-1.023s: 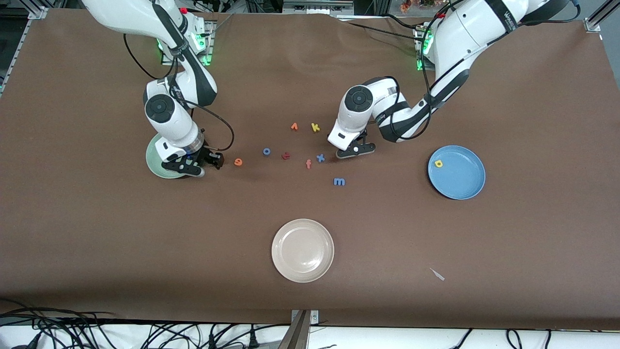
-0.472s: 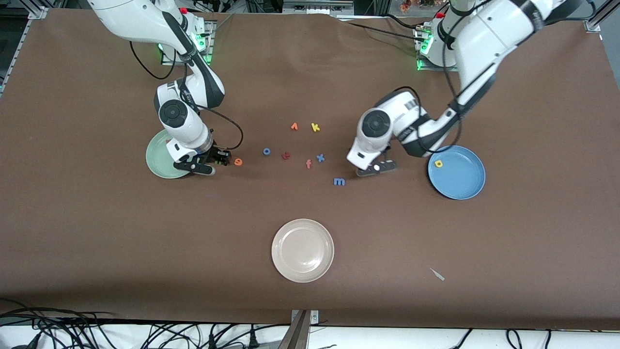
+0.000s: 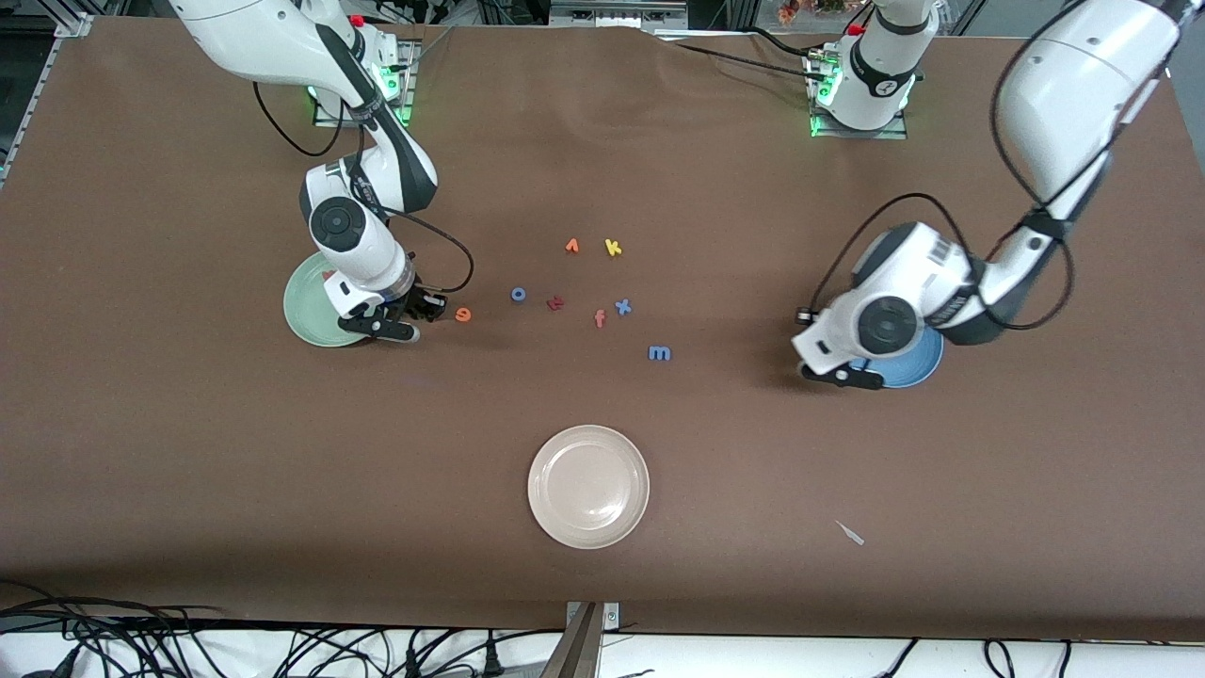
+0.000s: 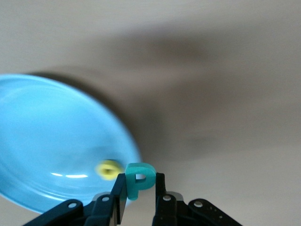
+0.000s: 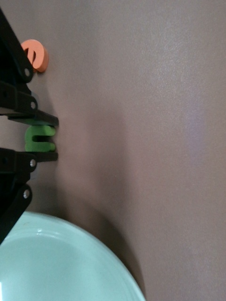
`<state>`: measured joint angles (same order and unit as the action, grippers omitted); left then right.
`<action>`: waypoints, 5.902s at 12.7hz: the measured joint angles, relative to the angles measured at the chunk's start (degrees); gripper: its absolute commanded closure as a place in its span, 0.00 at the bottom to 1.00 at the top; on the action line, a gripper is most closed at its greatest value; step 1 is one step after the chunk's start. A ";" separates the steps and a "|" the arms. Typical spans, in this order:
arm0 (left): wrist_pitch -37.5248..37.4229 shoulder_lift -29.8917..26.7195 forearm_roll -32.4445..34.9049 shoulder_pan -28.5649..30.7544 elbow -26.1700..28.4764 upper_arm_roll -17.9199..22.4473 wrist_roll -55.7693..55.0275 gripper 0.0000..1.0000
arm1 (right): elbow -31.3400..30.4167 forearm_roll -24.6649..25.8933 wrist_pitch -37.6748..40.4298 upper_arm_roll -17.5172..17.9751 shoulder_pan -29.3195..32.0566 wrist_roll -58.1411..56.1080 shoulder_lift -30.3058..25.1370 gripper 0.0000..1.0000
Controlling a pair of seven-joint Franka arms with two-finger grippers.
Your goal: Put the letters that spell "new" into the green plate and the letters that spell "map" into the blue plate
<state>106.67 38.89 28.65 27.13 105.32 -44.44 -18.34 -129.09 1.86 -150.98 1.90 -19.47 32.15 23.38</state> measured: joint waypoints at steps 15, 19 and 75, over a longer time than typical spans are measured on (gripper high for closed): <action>9.56 0.74 -9.93 -8.63 -2.91 1.00 -22.76 0.00 | -1.24 -0.01 12.05 -9.39 0.17 -8.17 -4.41 0.00; 20.46 2.16 -9.95 -17.29 -2.89 2.03 -55.48 0.00 | 1.14 -0.05 14.26 -8.84 0.10 -7.50 -5.26 0.00; -24.74 4.59 -11.23 -16.81 -26.91 25.75 13.14 0.00 | 27.66 -9.06 48.76 -22.97 -4.06 -20.48 -11.90 0.00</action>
<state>81.93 43.48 17.43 10.32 78.41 -18.69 -5.20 -101.43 -7.20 -102.22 -21.06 -23.54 11.67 11.48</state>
